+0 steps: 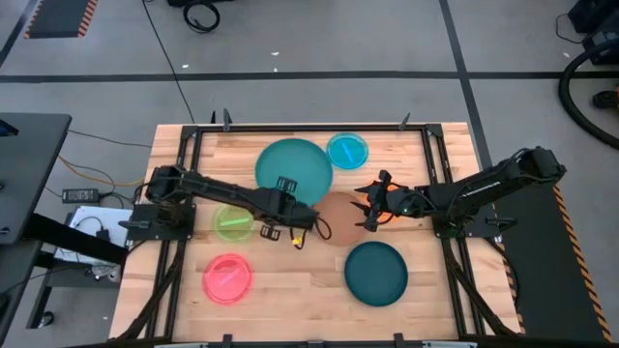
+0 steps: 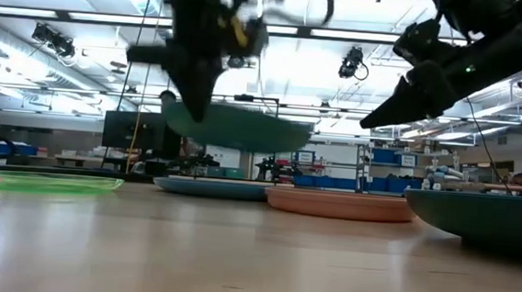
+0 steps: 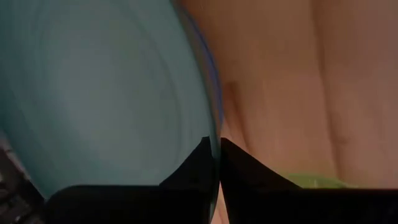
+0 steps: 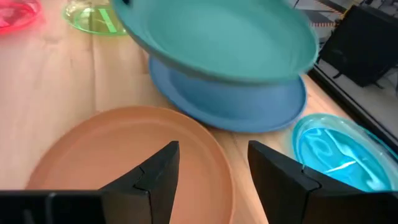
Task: Stack plastic plates
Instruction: Stack the green plate on top of the blue plate
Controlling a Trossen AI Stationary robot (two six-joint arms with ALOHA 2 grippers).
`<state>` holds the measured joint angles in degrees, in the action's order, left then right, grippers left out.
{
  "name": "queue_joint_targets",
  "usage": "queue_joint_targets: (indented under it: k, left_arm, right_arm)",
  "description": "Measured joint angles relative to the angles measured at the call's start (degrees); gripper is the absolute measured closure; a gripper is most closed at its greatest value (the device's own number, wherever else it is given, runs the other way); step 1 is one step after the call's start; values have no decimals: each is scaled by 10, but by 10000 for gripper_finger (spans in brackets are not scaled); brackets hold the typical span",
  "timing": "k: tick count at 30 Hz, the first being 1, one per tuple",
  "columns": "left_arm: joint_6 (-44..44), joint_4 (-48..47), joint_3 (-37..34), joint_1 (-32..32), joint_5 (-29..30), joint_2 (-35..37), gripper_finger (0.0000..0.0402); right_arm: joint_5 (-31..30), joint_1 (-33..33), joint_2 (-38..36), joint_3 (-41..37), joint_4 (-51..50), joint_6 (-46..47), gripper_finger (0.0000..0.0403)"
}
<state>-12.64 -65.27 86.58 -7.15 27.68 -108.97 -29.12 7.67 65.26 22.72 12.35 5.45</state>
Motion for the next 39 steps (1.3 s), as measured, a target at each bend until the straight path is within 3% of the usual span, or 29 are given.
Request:
queue_joint_targets:
  k: [10, 18, 30, 34, 39]
  left_arm:
    - [-104, 112, -95, 90, -49, 0, 382]
    - [-133, 149, -101, 130, -69, 0, 381]
    - [-123, 149, -101, 134, -84, 0, 380]
    - [-112, 149, -101, 134, -84, 0, 358]
    - [-88, 144, -100, 133, -86, 1, 300]
  right_arm:
    - [-3, 41, 1, -13, -5, 59, 202]
    - [-14, 74, 1, -14, -6, 90, 202]
    - [-44, 114, 1, -14, -15, 129, 202]
    - [-45, 121, 1, -14, -15, 137, 202]
    - [-50, 126, 1, -14, -14, 140, 202]
